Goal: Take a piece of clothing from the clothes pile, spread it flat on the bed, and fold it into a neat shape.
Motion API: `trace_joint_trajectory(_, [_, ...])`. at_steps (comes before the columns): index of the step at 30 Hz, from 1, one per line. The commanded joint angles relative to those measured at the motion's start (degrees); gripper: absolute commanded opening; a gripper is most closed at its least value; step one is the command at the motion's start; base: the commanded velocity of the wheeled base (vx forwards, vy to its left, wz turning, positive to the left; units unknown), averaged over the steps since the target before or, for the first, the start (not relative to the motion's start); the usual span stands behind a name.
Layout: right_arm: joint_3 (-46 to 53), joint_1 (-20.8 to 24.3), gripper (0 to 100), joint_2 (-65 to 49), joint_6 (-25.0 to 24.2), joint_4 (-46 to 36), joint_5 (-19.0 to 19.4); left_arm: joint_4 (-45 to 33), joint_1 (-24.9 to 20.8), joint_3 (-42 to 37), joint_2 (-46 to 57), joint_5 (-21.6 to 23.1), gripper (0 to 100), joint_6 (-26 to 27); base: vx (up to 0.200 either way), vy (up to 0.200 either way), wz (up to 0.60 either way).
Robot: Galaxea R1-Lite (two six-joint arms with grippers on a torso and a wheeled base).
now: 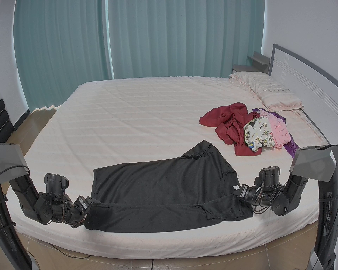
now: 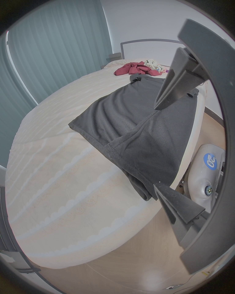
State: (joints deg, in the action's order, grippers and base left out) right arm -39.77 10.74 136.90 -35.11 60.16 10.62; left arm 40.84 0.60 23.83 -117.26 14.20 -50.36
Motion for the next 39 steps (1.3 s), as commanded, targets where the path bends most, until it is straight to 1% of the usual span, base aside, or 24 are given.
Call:
trace_joint_trajectory(1, [0.21, -0.81, 0, 0.47, -0.05, 0.66, 0.02, 0.03, 0.02, 0.16, -0.07, -0.05, 100, -0.09, 0.0, 0.0, 0.0])
trace_joint_trajectory(7, [0.48, -1.16, 0, 0.56, -0.66, 1.01, 0.02, 0.03, 0.11, 0.34, -0.07, 0.04, 100, -0.18, 0.0, 0.0, 0.0])
trace_joint_trajectory(8, [0.48, -1.16, 100, 0.56, -0.66, 1.01, 0.02, 0.03, 0.11, 0.34, -0.07, 0.04, 100, -0.18, 0.0, 0.0, 0.0])
trace_joint_trajectory(12, [0.48, -1.16, 100, 0.82, -0.93, 1.1, 0.02, -0.06, 0.11, -0.01, 0.19, -0.05, 100, 0.26, 0.0, 0.0, 0.0])
trace_joint_trajectory(14, [1.18, -1.51, 100, 0.3, -0.84, 1.19, 0.02, -0.06, 0.46, -0.1, 0.28, -0.05, 100, 2.11, 0.0, 0.0, 0.0])
trace_joint_trajectory(18, [3.82, -2.13, 100, -0.67, -0.93, 4.88, -0.25, -0.23, 2.92, -0.37, 0.02, -0.05, 100, 7.38, 0.0, 0.0, 0.0])
trace_joint_trajectory(19, [3.91, -2.13, 100, -0.67, -0.93, 5.05, -0.33, -0.23, 3.01, -0.37, -0.07, -0.05, 100, 7.56, 0.0, 0.0, 0.0])
trace_joint_trajectory(20, [6.19, -2.3, 100, -1.29, -0.93, 6.46, -0.42, -0.06, 3.45, -0.98, -1.13, -0.05, 100, 10.54, 0.0, 0.0, 0.0])
trace_joint_trajectory(23, [9.62, -2.3, 100, -2.52, -0.84, 8.57, -0.33, 0.82, 3.89, -1.51, -2.89, 0.04, 100, 13.97, 0.0, 0.0, 0.0])
trace_joint_trajectory(26, [11.03, -2.3, 100, -2.69, -0.75, 9.8, -0.16, 3.37, 4.24, -1.6, -3.32, 0.48, 100, 14.24, 0.0, 0.0, 0.0])
trace_joint_trajectory(27, [11.03, -2.3, 100, -2.69, -0.75, 10.06, 0.02, 5.13, 4.15, -1.6, -3.32, 1.27, 100, 14.06, 0.0, 0.0, 0.0])
trace_joint_trajectory(30, [11.03, -2.3, 100, -2.43, -0.84, 10.06, 0.1, 6.62, 3.71, -1.16, -3.24, 1.88, 100, 13.71, 0.0, 0.0, 0.0])
trace_joint_trajectory(34, [11.11, -2.3, 100, -2.16, -0.84, 10.15, 0.1, 7.41, 3.53, -0.54, -3.32, 1.62, 100, 12.65, 0.0, 0.0, 0.0])
trace_joint_trajectory(37, [11.73, -2.3, 100, -2.87, -0.93, 10.15, 0.19, 7.85, 3.45, -0.1, -2.36, 1.35, 100, 10.02, 0.0, 0.0, 0.0])
trace_joint_trajectory(39, [12.08, -2.13, 100, -2.87, -1.01, 10.42, 0.19, 7.41, 3.09, 1.3, -1.92, 1.27, 100, 9.93, 0.0, 0.0, 0.0])
